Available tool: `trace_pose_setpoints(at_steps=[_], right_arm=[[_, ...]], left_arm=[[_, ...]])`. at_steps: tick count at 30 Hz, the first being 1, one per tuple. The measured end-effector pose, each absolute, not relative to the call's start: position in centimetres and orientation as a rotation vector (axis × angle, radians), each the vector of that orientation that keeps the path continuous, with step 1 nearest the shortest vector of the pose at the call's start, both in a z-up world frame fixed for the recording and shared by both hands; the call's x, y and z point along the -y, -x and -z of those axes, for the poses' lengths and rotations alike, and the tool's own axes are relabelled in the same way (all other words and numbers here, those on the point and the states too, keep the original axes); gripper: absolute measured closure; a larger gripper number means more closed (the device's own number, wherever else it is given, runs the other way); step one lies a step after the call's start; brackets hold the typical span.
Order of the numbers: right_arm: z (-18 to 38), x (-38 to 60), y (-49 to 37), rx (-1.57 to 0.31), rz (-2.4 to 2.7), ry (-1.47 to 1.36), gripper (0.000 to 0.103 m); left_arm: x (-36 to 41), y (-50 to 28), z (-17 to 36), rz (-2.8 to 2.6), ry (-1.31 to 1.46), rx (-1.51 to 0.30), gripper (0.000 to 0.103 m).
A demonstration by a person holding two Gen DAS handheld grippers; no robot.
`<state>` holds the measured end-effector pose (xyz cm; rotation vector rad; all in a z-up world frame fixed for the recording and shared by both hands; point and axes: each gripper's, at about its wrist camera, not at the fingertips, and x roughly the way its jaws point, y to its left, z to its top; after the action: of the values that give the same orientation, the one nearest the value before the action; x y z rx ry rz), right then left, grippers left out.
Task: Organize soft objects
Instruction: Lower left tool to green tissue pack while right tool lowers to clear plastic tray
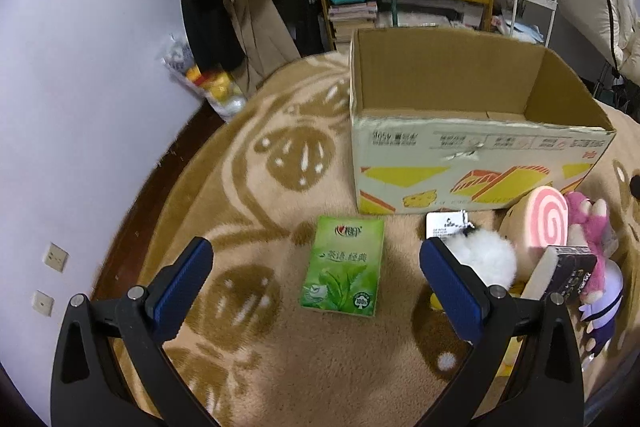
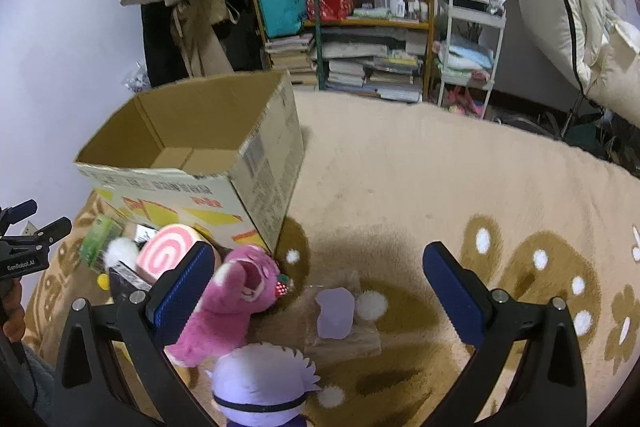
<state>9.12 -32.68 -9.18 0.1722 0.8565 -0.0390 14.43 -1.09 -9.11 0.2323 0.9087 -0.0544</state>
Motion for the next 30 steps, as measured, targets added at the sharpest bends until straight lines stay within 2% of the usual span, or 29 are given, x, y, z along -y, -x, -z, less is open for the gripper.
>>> trace_pose_setpoints(at_steps=[14,16,20,23,30], right_arm=[[13.4,33.8,-10.8,-0.991,0.015,-0.242,0.001],[13.6,34.0,-11.0,-0.998,0.011,-0.250,0.008],[14.2,34.3,-11.1,-1.022,0.011,-0.267,0.013],[14.8,34.5,-11.3,-1.048,0.008,-0.278,0.022],[16.2,35.0,-11.6,-1.111,0.013,-0.262,0.023]], left_arm=[[0.1,-17.1,13.4,0.030,-0.221,-1.028,0.001],[0.0,-17.4,13.9,0.037,-0.216,-1.044,0.001],[0.3,-17.8,15.0,0.043,-0.234,-1.078,0.001],[0.4,-17.9,15.5,0.052,-0.240,-1.091,0.001],[0.4,-18.1,15.9,0.030,-0.254,-1.093,0.001]])
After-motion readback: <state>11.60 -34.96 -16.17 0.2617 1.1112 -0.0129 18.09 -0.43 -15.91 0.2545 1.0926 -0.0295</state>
